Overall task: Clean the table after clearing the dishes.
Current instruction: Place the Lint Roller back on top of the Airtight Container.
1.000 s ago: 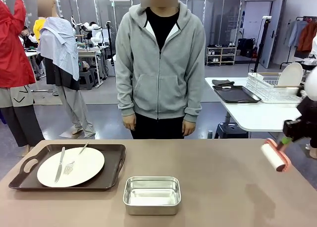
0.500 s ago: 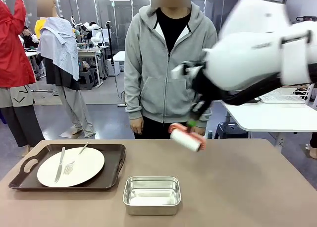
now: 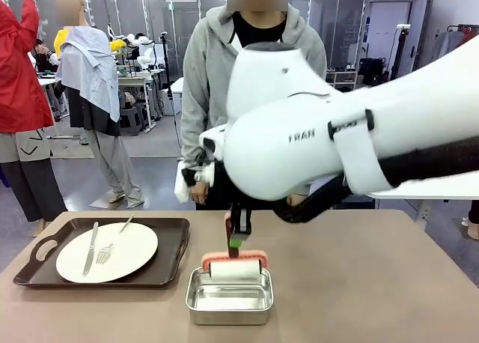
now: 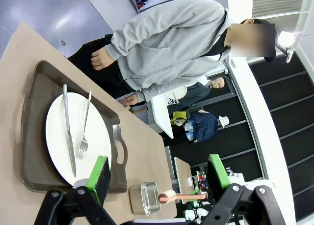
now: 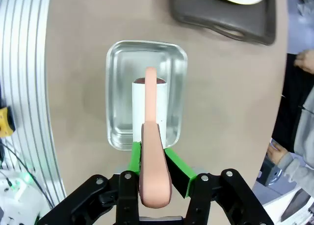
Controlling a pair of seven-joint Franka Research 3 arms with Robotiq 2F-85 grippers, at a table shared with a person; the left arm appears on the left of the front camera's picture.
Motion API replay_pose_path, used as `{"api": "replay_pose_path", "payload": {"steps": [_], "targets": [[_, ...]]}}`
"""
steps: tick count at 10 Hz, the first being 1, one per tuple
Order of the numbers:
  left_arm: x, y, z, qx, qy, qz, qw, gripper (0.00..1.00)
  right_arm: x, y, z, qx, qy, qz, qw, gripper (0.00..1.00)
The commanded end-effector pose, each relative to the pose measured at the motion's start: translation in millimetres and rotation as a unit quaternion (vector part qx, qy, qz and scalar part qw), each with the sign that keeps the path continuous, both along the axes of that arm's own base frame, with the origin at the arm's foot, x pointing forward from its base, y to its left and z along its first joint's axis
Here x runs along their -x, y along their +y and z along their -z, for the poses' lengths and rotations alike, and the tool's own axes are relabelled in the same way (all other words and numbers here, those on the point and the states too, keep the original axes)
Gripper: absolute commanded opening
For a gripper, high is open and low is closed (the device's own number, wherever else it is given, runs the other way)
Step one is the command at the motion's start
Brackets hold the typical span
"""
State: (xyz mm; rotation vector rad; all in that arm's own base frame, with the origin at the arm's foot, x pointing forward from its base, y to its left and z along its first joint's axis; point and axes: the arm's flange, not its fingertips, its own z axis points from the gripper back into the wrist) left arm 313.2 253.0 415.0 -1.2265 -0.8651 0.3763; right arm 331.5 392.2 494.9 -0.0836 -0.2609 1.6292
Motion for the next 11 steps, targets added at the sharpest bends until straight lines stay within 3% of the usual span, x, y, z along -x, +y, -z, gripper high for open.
{"api": "replay_pose_path", "payload": {"steps": [1, 7, 8, 11], "targets": [[-1, 3, -3, 0.006, -0.009, -0.001, 1.0, 1.0, -11, -8, -12, -0.023, -0.004, 0.024, 0.999, 0.24], [-1, 3, -3, 0.006, -0.009, -0.001, 1.0, 1.0, -16, -10, -11, -0.012, -0.005, 0.02, 1.0, 0.24], [-1, 3, -3, 0.006, -0.009, -0.001, 1.0, 1.0, -24, -1, -4, -0.037, 0.019, -0.011, 0.999, 0.24], [-1, 3, -3, 0.006, -0.009, -0.001, 1.0, 1.0, -47, 6, 17, -0.027, 0.04, 0.011, 0.999, 0.24]]}}
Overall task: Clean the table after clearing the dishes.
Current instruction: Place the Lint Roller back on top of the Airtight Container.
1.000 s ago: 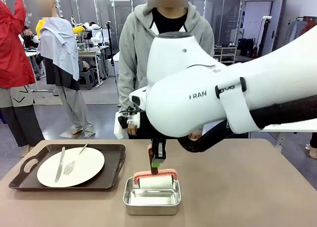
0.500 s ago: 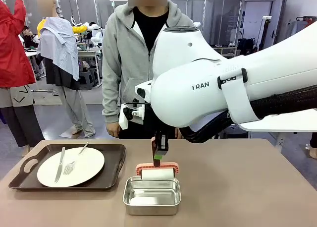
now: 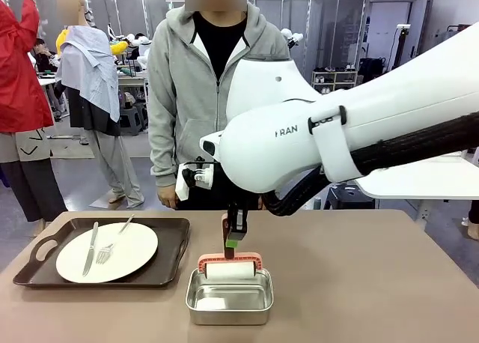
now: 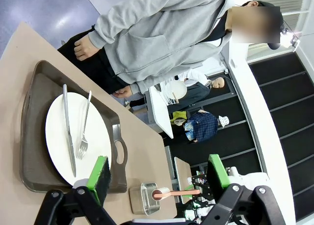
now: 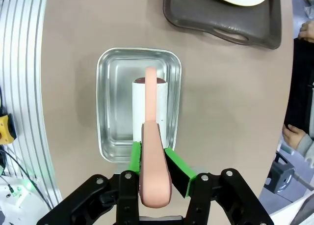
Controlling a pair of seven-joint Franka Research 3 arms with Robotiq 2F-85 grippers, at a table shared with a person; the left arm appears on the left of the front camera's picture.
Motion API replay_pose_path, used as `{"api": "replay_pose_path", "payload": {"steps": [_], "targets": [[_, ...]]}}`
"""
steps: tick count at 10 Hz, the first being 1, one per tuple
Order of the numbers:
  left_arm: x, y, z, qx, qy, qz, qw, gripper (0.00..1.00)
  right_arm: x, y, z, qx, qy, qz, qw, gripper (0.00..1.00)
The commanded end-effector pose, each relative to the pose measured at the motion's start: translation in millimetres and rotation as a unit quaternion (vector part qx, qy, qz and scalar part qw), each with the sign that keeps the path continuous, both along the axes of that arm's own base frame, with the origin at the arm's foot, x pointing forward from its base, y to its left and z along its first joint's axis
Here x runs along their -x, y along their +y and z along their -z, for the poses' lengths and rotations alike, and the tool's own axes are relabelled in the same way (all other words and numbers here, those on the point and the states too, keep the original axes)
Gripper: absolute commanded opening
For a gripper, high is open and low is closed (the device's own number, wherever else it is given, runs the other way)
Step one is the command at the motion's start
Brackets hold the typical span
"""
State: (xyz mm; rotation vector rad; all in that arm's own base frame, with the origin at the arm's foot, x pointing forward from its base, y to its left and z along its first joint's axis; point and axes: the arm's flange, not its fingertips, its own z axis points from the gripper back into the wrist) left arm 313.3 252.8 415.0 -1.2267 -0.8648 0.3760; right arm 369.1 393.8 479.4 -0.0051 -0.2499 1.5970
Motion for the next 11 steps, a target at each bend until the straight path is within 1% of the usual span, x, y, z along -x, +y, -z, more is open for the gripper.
{"api": "replay_pose_path", "payload": {"steps": [1, 2, 3, 4, 5, 6, 7, 8, 9, 10, 11], "targets": [[-1, 3, -3, 0.006, -0.009, -0.001, 1.0, 1.0, -18, 8, 15, 0.004, 0.027, 0.009, 1.0, 0.24], [-1, 3, -3, 0.006, -0.009, -0.001, 1.0, 1.0, -27, 10, 33, 0.009, 0.055, 0.016, 0.998, 0.24], [-1, 3, -3, 0.006, -0.009, -0.001, 1.0, 1.0, -37, 14, 53, 0.011, 0.065, 0.024, 0.998, 0.24], [-1, 3, -3, 0.006, -0.009, -0.001, 1.0, 1.0, -49, 16, 71, 0.015, 0.064, 0.029, 0.997, 0.24], [-1, 3, -3, 0.006, -0.009, -0.001, 1.0, 1.0, -66, 15, 103, 0.011, 0.063, 0.026, 0.998, 0.24], [-1, 3, -3, 0.006, -0.009, -0.001, 1.0, 1.0, -69, 15, 115, 0.01, 0.079, 0.029, 0.996, 0.41], [-1, 3, -3, 0.006, -0.009, -0.001, 1.0, 1.0, -63, 15, 106, 0.011, 0.053, 0.016, 0.998, 0.58], [-1, 3, -3, 0.006, -0.009, -0.001, 1.0, 1.0, -58, 15, 94, 0.012, 0.041, 0.011, 0.999, 0.75], [-1, 3, -3, 0.006, -0.009, -0.001, 1.0, 1.0, -57, 15, 90, 0.013, 0.038, 0.014, 0.999, 0.92], [-1, 3, -3, 0.006, -0.009, -0.001, 1.0, 1.0, -57, 14, 88, 0.011, 0.032, 0.019, 0.999, 1.0], [-1, 3, -3, 0.006, -0.009, -0.001, 1.0, 1.0, -57, 12, 84, 0.012, 0.027, 0.021, 0.999, 1.0]]}}
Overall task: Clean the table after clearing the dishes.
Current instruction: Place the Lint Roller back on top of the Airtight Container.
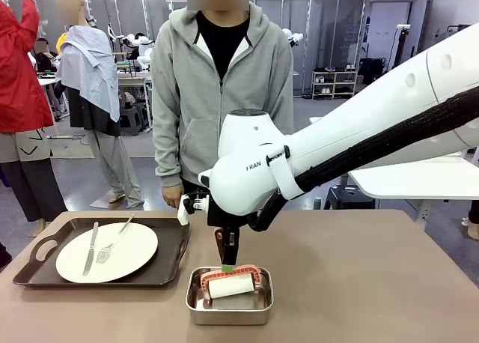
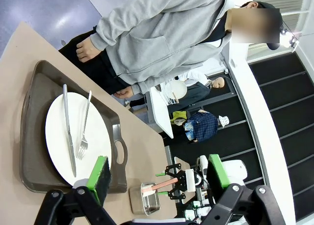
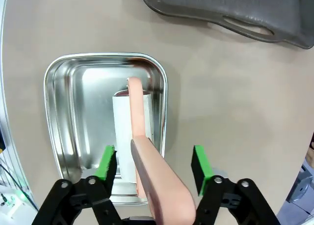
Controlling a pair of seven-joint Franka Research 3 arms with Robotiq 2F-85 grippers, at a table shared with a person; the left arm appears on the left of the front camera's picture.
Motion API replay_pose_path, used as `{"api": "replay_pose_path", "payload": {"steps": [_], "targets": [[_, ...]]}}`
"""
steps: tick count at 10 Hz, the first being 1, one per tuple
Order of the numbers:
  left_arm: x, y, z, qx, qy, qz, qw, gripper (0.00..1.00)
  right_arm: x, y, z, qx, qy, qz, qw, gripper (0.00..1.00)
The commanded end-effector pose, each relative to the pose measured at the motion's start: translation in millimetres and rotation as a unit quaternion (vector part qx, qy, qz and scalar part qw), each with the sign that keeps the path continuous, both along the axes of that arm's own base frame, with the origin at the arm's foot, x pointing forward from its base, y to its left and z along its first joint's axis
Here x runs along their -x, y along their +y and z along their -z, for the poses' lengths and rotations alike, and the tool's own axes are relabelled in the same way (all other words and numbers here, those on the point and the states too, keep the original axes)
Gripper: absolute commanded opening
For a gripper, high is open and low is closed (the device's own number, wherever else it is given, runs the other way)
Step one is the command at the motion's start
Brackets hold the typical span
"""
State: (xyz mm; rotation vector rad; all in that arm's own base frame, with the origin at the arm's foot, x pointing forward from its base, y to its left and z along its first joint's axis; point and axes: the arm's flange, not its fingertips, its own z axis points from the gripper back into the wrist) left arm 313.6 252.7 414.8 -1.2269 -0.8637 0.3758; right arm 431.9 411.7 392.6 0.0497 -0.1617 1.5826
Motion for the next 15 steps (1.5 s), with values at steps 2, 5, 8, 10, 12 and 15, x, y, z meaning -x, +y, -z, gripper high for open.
{"api": "replay_pose_path", "payload": {"steps": [2, 5, 8, 10, 12, 15], "targets": [[-1, 3, -3, 0.006, -0.009, -0.002, 1.0, 1.0, 5, -11, -9, 0.006, -0.04, 0.033, 0.999, 1.0], [-1, 3, -3, 0.006, -0.009, -0.002, 1.0, 1.0, 5, -34, -30, -0.017, -0.064, 0.056, 0.996, 1.0], [-1, 3, -3, 0.006, -0.009, -0.002, 1.0, 1.0, -9, -31, -37, -0.015, -0.056, 0.046, 0.997, 1.0], [-1, 3, -3, 0.006, -0.009, -0.002, 1.0, 1.0, -9, -31, -37, -0.015, -0.056, 0.046, 0.997, 1.0], [-1, 3, -3, 0.006, -0.009, -0.002, 1.0, 1.0, -9, -31, -37, -0.015, -0.056, 0.046, 0.997, 1.0], [-1, 3, -3, 0.006, -0.009, -0.002, 1.0, 1.0, -9, -31, -37, -0.015, -0.056, 0.046, 0.997, 1.0]]}}
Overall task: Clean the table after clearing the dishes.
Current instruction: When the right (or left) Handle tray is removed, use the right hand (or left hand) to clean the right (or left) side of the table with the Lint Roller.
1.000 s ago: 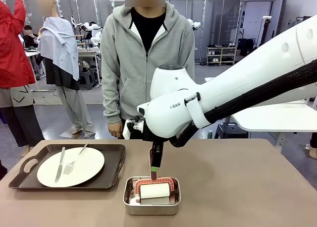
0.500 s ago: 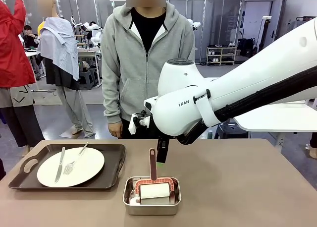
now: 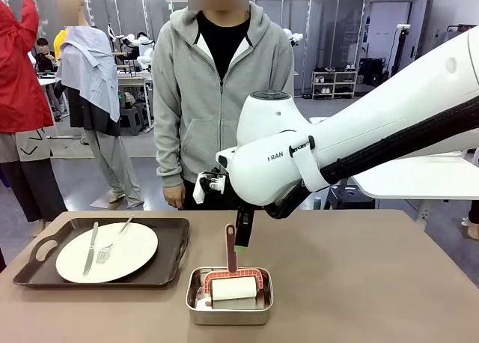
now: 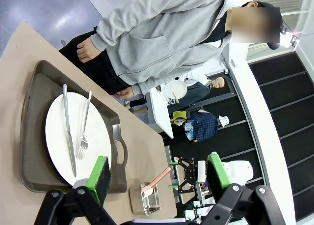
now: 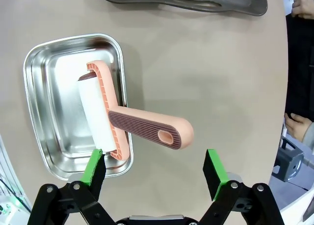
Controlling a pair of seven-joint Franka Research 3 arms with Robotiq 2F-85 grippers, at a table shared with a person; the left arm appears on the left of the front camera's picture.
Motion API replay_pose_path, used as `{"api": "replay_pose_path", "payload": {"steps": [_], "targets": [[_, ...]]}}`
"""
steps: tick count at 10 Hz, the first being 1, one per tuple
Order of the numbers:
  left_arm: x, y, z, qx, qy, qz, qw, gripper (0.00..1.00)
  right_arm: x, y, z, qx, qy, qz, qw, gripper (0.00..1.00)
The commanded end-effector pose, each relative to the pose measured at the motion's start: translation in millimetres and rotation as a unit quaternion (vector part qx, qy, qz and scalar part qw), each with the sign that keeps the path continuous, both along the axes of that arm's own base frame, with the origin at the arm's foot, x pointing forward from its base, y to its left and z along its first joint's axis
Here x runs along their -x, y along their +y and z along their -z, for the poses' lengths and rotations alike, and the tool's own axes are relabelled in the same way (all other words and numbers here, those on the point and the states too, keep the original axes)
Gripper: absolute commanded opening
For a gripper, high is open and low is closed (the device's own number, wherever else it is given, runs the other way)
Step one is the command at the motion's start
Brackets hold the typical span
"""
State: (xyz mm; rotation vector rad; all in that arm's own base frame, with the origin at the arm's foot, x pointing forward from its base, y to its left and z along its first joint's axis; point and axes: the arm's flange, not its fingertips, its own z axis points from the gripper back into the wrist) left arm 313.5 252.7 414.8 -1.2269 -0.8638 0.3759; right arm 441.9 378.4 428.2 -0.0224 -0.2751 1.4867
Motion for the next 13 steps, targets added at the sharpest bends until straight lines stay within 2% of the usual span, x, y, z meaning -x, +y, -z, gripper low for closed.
{"api": "replay_pose_path", "payload": {"steps": [1, 9, 10, 11, 12, 13], "targets": [[-1, 3, -3, 0.005, -0.009, -0.002, 1.0, 1.0, 1, 3, -1, 0.001, 0.001, -0.002, 1.0, 1.0], [-1, 3, -3, 0.005, -0.009, -0.002, 1.0, 1.0, 0, 0, -1, 0.0, 0.0, 0.0, 1.0, 1.0], [-1, 3, -3, 0.005, -0.009, -0.002, 1.0, 1.0, -3, -5, -10, -0.018, 0.067, 0.022, 0.997, 1.0], [-1, 3, -3, 0.005, -0.009, -0.002, 1.0, 1.0, -26, -27, -37, -0.08, 0.093, 0.105, 0.987, 1.0], [-1, 3, -3, 0.005, -0.009, -0.002, 1.0, 1.0, -52, -69, -63, -0.129, 0.099, 0.207, 0.965, 1.0], [-1, 3, -3, 0.005, -0.009, -0.002, 1.0, 1.0, -71, -129, -81, -0.181, 0.14, 0.311, 0.923, 1.0]]}}
